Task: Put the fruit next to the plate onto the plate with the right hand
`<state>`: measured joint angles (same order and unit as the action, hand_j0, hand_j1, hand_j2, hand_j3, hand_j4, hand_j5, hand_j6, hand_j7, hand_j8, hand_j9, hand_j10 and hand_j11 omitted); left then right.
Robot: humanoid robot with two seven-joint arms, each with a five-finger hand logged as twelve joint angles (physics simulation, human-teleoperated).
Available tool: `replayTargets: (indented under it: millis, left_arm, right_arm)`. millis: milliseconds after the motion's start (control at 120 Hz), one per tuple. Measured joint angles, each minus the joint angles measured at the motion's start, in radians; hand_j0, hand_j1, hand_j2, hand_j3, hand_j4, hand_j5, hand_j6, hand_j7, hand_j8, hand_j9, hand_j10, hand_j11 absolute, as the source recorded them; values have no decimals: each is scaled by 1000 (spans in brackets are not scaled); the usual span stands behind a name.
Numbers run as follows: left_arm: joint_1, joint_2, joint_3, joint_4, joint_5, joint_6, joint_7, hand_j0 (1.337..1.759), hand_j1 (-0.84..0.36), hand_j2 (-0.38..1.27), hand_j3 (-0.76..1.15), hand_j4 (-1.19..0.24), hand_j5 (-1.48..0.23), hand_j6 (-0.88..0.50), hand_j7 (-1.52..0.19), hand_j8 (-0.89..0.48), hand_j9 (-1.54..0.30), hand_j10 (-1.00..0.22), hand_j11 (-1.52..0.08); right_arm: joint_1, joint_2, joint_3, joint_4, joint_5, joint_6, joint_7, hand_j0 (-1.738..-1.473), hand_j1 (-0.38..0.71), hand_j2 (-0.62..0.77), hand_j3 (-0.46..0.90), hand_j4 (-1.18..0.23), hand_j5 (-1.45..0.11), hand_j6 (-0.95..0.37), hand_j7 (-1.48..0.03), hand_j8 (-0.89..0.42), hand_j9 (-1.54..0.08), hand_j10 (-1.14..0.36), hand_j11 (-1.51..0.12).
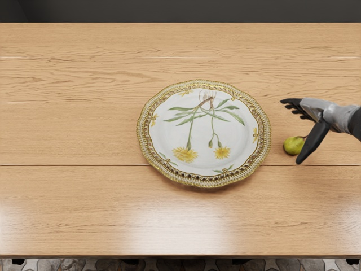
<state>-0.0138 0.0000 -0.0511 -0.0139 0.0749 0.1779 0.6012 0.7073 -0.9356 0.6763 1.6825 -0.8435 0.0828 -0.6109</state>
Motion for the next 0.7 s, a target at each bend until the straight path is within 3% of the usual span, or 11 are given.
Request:
replayTargets:
  millis: [350, 700]
  left_arm:
    - [0, 0, 0, 0, 0, 0, 0, 1658, 349, 1, 0, -2, 0, -3, 0, -3, 0, -2, 0]
    - [0, 0, 0, 0, 0, 0, 0, 1658, 349, 1, 0, -2, 0, -3, 0, -3, 0, -2, 0]
  right_arm:
    - [-5, 51, -106, -2, -132, -214, 0, -1658, -321, -3, 0, -30, -34, -33, -33, -31, -34, -30, -34]
    - [-6, 71, -163, -4, -192, -315, 0, -1658, -312, -4, 0, -38, -44, -40, -43, -39, -44, -37, -43]
